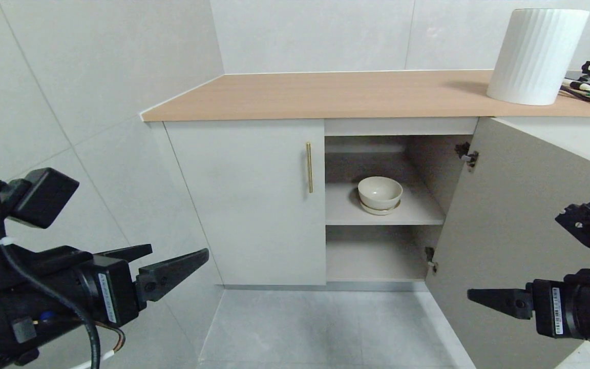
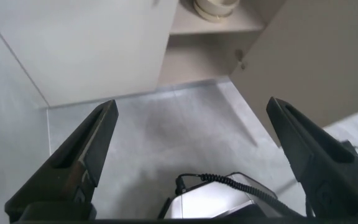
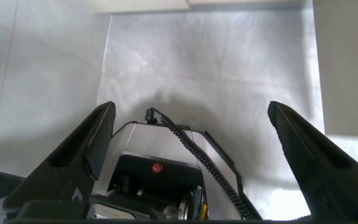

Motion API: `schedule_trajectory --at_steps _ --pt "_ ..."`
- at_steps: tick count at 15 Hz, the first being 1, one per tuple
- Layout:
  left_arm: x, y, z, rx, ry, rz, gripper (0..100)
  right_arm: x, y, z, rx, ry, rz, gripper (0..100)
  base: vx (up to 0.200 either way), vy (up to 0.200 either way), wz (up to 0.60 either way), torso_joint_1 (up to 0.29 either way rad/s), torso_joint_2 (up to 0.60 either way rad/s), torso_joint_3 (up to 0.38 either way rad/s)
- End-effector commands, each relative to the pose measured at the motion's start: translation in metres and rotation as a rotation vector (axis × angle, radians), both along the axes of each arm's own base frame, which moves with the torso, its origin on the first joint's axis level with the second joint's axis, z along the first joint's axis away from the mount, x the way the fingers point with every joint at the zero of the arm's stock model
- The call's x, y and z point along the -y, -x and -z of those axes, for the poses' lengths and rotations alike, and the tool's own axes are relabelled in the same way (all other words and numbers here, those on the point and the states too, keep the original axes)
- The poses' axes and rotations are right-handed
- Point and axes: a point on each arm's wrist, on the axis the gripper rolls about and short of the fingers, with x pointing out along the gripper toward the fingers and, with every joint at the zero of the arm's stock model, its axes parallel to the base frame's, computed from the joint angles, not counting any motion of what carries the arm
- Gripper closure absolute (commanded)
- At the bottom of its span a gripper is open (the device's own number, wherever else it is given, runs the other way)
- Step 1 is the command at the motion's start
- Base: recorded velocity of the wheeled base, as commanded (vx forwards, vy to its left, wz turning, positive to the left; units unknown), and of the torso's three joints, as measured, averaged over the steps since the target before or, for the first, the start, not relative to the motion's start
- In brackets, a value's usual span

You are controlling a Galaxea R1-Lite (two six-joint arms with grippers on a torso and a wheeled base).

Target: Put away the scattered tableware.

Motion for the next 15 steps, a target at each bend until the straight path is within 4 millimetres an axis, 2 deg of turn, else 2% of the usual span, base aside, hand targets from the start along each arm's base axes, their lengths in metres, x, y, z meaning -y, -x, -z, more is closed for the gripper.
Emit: schedule_trajectory --at_steps 1,9,12,15 --pt "0.0 -0.001 0.001 -0.005 -0.002 0.0 0 0.002 0.003 -0.003 0.018 -0.006 0.003 0 0.0 0.0 0.0 0.0 0.0 0.0" --pt "0.0 0.001 0.0 0.003 0.0 -0.001 0 0.015 0.023 -0.005 0.078 0.003 -0.022 0 0.0 0.0 0.0 0.0 0.0 0.0" --pt "-0.001 0.001 0.002 0.003 -0.014 0.001 0 0.018 0.029 -0.005 0.052 0.022 -0.024 0 0.0 0.0 0.0 0.0 0.0 0.0" --pt "-0.001 0.001 0.003 0.009 -0.035 0.007 0 0.022 0.033 -0.003 0.021 0.062 -0.036 0 0.0 -0.2 0.0 0.002 0.0 0.004"
